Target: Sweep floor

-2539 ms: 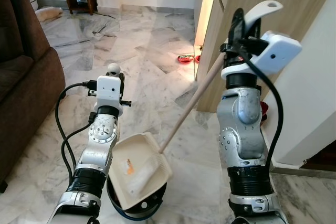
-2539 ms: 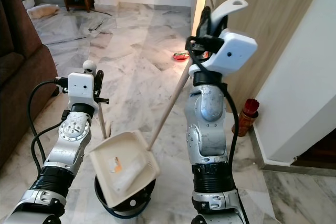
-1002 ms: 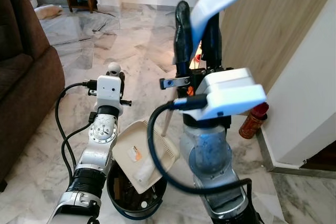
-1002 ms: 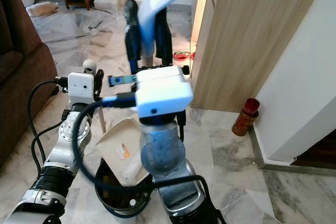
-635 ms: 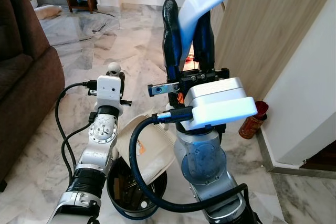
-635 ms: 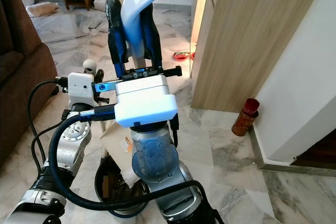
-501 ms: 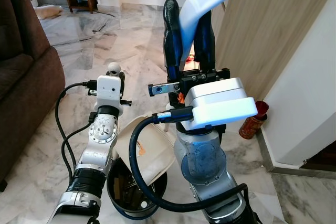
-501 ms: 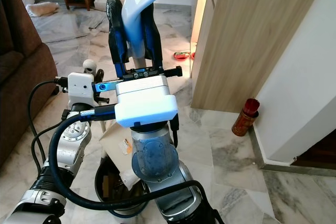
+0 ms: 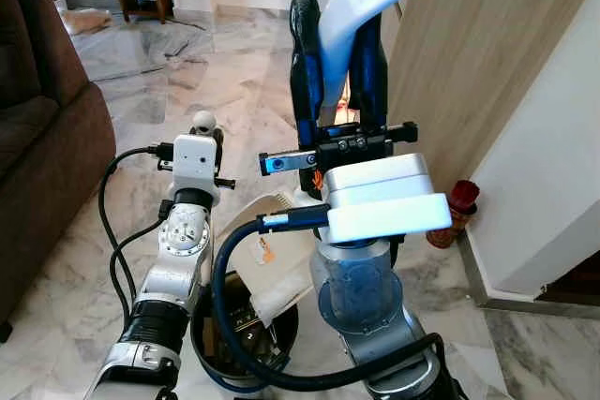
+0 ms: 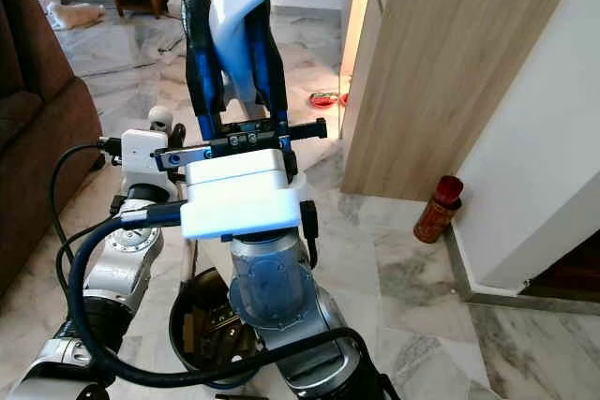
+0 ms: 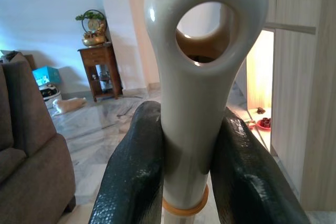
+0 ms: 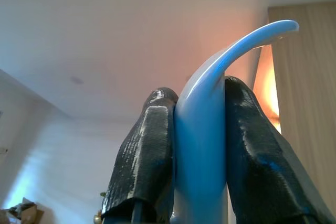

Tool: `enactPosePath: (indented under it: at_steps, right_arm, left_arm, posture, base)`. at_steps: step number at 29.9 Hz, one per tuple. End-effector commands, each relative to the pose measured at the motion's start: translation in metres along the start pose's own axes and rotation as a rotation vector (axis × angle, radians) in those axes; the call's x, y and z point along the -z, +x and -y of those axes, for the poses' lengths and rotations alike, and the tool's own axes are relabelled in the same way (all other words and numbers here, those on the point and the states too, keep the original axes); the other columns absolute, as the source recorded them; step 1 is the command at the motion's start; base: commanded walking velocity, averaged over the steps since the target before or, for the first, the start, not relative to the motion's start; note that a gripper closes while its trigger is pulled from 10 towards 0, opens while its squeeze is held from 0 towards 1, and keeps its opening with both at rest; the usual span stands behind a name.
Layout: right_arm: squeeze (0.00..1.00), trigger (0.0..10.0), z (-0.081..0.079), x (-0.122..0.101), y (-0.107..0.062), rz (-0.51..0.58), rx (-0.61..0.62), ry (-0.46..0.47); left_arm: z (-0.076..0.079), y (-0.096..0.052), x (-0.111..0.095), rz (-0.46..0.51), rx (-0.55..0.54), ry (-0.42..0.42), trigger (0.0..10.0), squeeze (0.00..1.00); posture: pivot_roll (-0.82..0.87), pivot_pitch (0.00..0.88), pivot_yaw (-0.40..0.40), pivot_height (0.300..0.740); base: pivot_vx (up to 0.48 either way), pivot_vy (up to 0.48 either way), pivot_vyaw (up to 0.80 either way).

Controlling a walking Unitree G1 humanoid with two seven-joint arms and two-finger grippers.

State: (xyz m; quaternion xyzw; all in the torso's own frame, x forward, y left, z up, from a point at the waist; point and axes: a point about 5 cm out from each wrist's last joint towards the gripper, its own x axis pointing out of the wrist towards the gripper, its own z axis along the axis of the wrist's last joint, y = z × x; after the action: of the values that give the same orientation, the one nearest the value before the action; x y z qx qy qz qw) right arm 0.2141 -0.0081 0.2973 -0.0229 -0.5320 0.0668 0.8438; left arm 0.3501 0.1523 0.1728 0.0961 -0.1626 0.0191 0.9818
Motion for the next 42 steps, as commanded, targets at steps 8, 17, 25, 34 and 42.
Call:
enactPosePath:
  at_steps: [8,17,25,34,42]
  right_arm:
    - [0.0,10.0,-0.0018,-0.0242,0.0079,0.116,0.042,0.026]
    - [0.0,10.0,0.0017,-0.023,0.0102,0.077,0.09,0.086]
    - [0.0,10.0,-0.0009,-0.0258,0.0086,0.139,0.036,0.006]
    - [0.0,10.0,0.004,-0.0199,0.0111,0.071,0.085,0.067]
    - [0.0,10.0,0.0004,-0.0255,0.0098,0.141,0.038,-0.018]
  left_arm:
    - [0.0043,0.0026,-0.0108,0.058,0.009,-0.001,10.0,0.0]
    - [0.0043,0.0026,-0.0109,0.058,0.007,-0.002,10.0,0.0]
    - [0.0046,0.0026,-0.0107,0.057,0.007,-0.003,10.0,0.0]
    - [0.005,0.0025,-0.0107,0.058,0.006,-0.003,10.0,0.0]
    - [0.0054,0.0027,-0.0108,0.059,0.005,-0.004,10.0,0.0]
  posture:
    - [0.14,0.036,-0.065,0.74]
    - [0.13,0.035,-0.066,0.74]
    - [0.14,0.034,-0.067,0.74]
    - [0.14,0.032,-0.068,0.74]
    - [0.14,0.032,-0.07,0.74]
  base:
    - [0.0,0.0,0.0]
    - [0.0,0.0,0.0]
    - [0.0,0.0,0.0]
    - [0.0,0.0,0.0]
    - [0.0,0.0,0.0]
